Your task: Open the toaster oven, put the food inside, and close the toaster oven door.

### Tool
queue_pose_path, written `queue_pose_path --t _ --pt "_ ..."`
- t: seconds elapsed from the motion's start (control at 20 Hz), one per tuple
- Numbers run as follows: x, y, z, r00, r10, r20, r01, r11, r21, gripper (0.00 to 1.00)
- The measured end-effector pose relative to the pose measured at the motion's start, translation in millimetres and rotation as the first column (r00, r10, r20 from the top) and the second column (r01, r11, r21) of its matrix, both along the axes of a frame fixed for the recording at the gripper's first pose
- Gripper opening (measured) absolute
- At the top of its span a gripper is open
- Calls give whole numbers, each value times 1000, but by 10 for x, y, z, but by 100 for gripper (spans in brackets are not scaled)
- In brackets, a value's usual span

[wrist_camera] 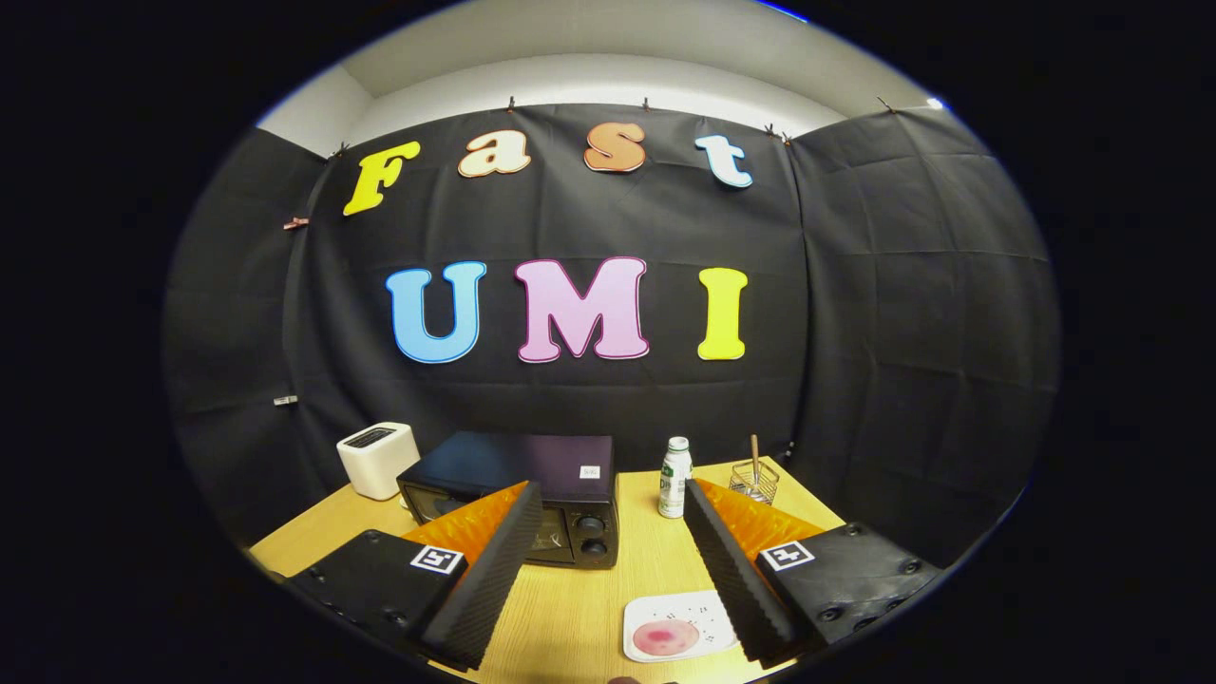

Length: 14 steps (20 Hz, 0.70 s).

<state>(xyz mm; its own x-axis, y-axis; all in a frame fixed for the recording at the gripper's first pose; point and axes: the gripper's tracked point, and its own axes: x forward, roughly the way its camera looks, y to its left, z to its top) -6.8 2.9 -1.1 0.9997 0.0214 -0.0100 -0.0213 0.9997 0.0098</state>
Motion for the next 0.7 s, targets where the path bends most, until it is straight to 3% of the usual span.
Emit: queue_pose_path --t 0.4,0.7 --pt "178 132 60 1000 11 -6 -11 999 46 97" --pt "503 322 24 999 7 -39 -6 1000 15 98"
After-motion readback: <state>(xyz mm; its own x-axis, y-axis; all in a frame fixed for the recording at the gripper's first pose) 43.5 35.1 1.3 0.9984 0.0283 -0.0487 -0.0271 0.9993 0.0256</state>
